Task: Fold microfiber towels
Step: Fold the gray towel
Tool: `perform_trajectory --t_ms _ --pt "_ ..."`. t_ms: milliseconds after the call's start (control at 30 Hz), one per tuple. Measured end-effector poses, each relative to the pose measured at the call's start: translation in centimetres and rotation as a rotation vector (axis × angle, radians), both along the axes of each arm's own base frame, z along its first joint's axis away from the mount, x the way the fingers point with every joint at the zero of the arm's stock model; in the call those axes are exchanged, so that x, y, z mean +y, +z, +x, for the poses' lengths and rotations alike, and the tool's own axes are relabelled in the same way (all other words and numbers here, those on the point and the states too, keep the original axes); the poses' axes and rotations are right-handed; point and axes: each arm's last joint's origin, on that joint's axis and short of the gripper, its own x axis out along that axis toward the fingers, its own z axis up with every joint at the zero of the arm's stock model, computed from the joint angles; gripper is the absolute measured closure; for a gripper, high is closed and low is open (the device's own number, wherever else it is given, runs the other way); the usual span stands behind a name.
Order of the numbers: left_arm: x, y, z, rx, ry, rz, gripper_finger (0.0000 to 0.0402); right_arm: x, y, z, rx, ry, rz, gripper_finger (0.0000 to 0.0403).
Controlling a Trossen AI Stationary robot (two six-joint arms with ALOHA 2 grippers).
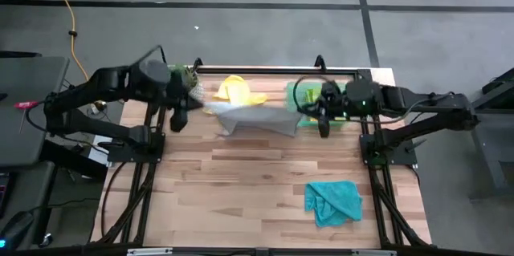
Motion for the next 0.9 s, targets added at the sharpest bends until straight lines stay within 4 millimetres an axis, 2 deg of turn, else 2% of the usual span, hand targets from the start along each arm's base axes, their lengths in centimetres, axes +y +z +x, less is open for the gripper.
perform_trajectory --t_ms 100,233,367,500,667,900 --pt "-2.1 -0.9 -0.3 0.111 -0.054 -0.081 0.0401 1.9 -0.7 -0.4 0.075 0.056 0.069 0.0403" --pt "-4.7 -1.3 0.5 0.153 -0.105 -0.162 0.0402 4.1 -1.2 -0.8 0.130 0.104 0.157 0.0403" --pt "-6.0 -1.1 1.2 0.095 -0.110 -0.146 0.0401 4.6 -1.1 -1.0 0.120 0.082 0.145 0.0403" --pt "-4.7 0.9 1.1 -0.004 -0.005 -0.022 0.0401 2.9 0.6 -1.1 0.081 -0.018 0.057 0.0403" --pt "-1.9 3.7 -0.1 -0.072 0.108 0.153 0.0402 -0.2 3.3 -1.7 0.054 -0.130 -0.077 0.0403" --pt "3.4 4.3 -0.7 0.027 0.173 0.317 0.0402 -4.7 5.9 -1.9 0.060 -0.225 -0.227 0.0403"
